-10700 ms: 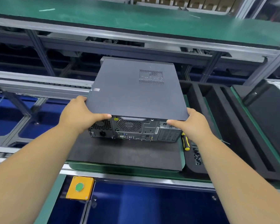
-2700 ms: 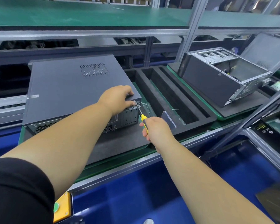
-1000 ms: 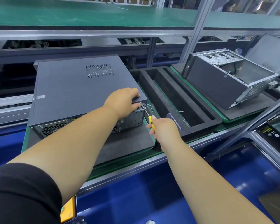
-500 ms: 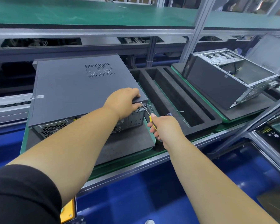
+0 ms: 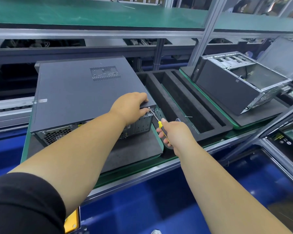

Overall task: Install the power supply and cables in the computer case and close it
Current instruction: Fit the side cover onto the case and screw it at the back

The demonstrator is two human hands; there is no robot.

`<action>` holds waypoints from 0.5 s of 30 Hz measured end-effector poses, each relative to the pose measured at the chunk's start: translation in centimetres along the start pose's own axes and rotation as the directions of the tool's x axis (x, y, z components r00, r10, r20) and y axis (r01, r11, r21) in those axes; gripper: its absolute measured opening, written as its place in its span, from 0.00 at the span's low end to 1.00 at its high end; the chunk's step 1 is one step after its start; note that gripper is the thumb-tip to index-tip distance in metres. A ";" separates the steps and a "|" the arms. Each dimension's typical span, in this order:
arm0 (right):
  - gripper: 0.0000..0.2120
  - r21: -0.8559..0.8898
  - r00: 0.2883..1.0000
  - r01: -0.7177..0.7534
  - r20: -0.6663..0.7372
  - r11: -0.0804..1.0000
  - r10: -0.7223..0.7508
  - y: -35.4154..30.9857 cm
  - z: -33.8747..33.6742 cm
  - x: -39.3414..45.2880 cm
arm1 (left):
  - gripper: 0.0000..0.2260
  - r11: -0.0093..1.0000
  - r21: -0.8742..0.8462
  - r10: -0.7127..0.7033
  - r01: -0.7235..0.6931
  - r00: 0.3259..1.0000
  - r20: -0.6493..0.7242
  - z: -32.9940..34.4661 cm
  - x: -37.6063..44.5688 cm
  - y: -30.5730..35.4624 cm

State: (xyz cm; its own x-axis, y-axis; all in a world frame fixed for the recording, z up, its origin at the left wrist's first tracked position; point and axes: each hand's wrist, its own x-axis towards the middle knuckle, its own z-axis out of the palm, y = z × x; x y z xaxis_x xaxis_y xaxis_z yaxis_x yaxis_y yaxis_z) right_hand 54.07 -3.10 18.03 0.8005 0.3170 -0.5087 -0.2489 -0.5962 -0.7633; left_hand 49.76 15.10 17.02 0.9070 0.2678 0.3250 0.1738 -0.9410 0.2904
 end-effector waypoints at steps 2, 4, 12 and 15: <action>0.25 0.002 0.997 -0.059 0.051 0.998 0.058 -0.4 0.0 0.1 | 0.13 1.000 0.000 0.000 0.000 1.000 -0.005 0.0 0.0 0.0; 0.24 0.078 0.989 -0.116 0.105 0.990 0.107 -0.5 -0.1 -0.1 | 0.13 1.000 -0.002 0.001 -0.001 1.000 -0.009 0.1 0.0 0.0; 0.16 0.102 0.999 0.039 -0.019 0.994 -0.037 0.8 -0.1 -0.8 | 0.13 1.000 0.014 0.004 -0.004 1.000 -0.007 0.2 0.0 -0.2; 0.21 0.029 1.000 -0.007 0.009 1.000 0.007 0.0 0.1 -0.9 | 0.12 1.000 0.015 0.003 -0.003 1.000 -0.010 0.1 0.1 -0.2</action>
State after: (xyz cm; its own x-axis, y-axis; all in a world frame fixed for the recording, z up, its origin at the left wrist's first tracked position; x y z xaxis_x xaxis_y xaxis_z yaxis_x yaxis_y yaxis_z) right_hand 53.25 -3.32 18.46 0.7937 0.3193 -0.5177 -0.2707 -0.5767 -0.7708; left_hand 49.85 15.24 16.87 0.9035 0.2672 0.3350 0.1771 -0.9447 0.2759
